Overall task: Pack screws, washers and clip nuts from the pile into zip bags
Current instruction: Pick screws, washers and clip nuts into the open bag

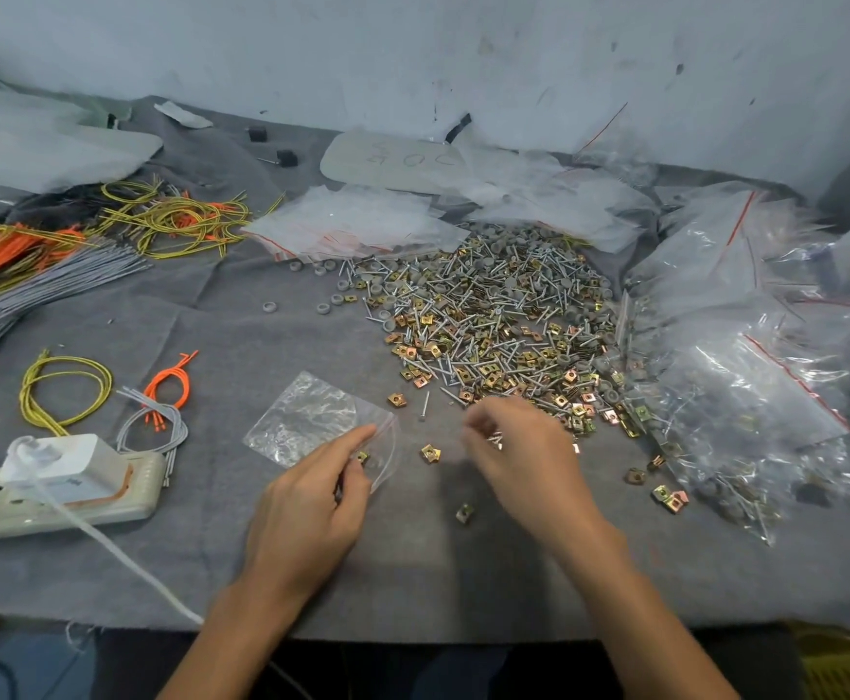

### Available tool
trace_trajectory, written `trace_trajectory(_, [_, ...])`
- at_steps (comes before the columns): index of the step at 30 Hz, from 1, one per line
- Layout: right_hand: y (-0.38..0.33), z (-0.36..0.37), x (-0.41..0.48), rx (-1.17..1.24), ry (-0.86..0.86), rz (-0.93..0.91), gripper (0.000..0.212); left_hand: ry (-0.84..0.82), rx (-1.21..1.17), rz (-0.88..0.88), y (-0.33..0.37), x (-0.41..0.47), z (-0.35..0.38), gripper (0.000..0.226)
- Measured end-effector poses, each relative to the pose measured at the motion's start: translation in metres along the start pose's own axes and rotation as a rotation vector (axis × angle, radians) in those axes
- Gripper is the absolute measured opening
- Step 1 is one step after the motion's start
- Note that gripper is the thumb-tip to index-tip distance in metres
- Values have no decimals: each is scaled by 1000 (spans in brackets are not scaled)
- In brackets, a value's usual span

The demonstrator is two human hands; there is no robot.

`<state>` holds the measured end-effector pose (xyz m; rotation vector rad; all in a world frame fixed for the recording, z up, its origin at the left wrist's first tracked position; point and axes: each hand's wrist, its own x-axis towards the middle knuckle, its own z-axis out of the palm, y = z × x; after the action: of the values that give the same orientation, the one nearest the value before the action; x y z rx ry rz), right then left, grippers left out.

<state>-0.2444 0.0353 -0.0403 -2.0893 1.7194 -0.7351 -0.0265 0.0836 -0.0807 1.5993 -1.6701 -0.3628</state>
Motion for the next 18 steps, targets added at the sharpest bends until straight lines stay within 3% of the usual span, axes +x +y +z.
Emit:
trace_trajectory(2, [20, -18, 6, -190, -68, 86, 4, 3, -1, -7, 0, 0, 0, 39])
trace_trajectory(5, [32, -28, 11, -276, -208, 147, 8, 0, 2, -8, 0, -1, 0, 40])
trace_trajectory(14, [36, -37, 4, -230, -358, 75, 5, 2, 1, 7, -1, -1, 0, 40])
trace_trajectory(18, [38, -37, -2, -179, -279, 54, 9, 11, -2, 14, -2, -1, 1, 40])
